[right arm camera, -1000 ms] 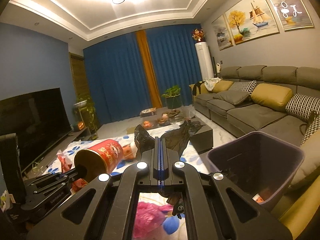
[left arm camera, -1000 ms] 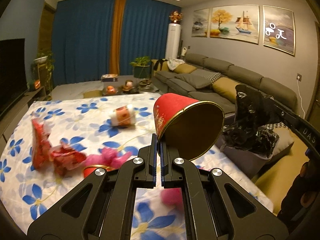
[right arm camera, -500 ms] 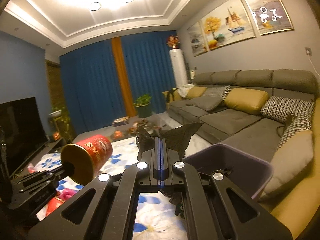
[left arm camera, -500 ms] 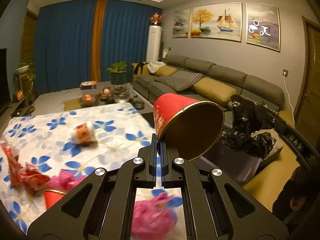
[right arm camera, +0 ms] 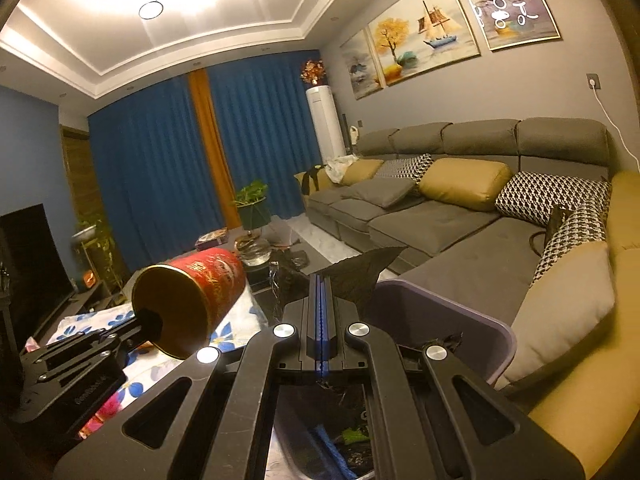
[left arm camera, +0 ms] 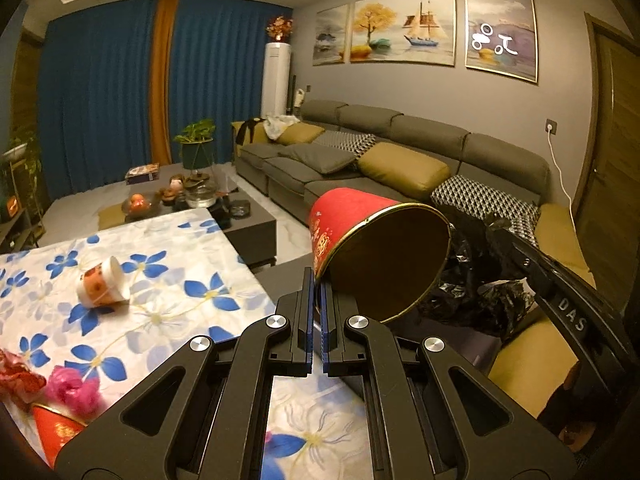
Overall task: Collect trash
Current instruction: 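Carry the red cup with the left tool while the right carries the black bag to the bin, then open both tools over the grey bin to drop the cup and bag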
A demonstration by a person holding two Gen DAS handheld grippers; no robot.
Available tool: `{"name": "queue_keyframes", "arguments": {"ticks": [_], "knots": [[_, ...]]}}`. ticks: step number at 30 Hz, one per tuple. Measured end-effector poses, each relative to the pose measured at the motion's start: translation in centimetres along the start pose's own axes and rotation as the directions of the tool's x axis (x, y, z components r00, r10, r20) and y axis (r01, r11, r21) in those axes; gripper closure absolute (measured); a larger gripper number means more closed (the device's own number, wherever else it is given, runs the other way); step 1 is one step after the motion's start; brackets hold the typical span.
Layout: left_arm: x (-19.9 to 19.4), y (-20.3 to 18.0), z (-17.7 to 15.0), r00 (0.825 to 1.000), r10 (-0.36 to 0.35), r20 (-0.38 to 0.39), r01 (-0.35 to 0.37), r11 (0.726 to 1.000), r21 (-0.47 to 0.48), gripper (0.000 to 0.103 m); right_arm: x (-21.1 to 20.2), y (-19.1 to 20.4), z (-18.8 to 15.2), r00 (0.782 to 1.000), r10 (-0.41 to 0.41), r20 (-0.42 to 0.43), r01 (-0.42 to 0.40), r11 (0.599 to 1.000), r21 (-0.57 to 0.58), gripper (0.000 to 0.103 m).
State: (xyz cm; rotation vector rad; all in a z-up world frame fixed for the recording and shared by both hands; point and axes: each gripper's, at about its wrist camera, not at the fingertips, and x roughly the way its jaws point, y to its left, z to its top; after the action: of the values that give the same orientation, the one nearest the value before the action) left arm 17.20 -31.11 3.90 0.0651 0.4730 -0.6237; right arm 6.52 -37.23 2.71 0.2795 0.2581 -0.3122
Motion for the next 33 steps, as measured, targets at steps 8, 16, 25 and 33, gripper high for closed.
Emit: {"name": "queue_keyframes", "arguments": {"ticks": [8, 16, 25, 33], "knots": [[2.4, -1.3, -0.1, 0.999, -0.024, -0.025, 0.024, 1.0, 0.0, 0.101, 0.8, -1.3, -0.2, 1.0, -0.012, -0.019, 0.012, 1.0, 0.001, 0.102], [4.0, -1.8, -0.2, 0.999, -0.03, -0.045, 0.03, 1.0, -0.004, 0.101, 1.4, -1.4, -0.6, 0.999, -0.014, -0.03, 0.014, 1.0, 0.006, 0.102], [5.4, -2.7, 0.0, 0.996, -0.063, -0.058, 0.063, 0.998, -0.001, 0.101, 1.7, -2.7, -0.7, 0.999, -0.029, -0.037, 0.03, 0.999, 0.035, 0.091], [6.5, -3.6, -0.7, 0.99, -0.121, -0.075, 0.123, 0.992, 0.019, 0.088, 0.2, -3.4, -1.0, 0.997, -0.075, -0.02, 0.076, 0.996, 0.056, 0.068]]}}
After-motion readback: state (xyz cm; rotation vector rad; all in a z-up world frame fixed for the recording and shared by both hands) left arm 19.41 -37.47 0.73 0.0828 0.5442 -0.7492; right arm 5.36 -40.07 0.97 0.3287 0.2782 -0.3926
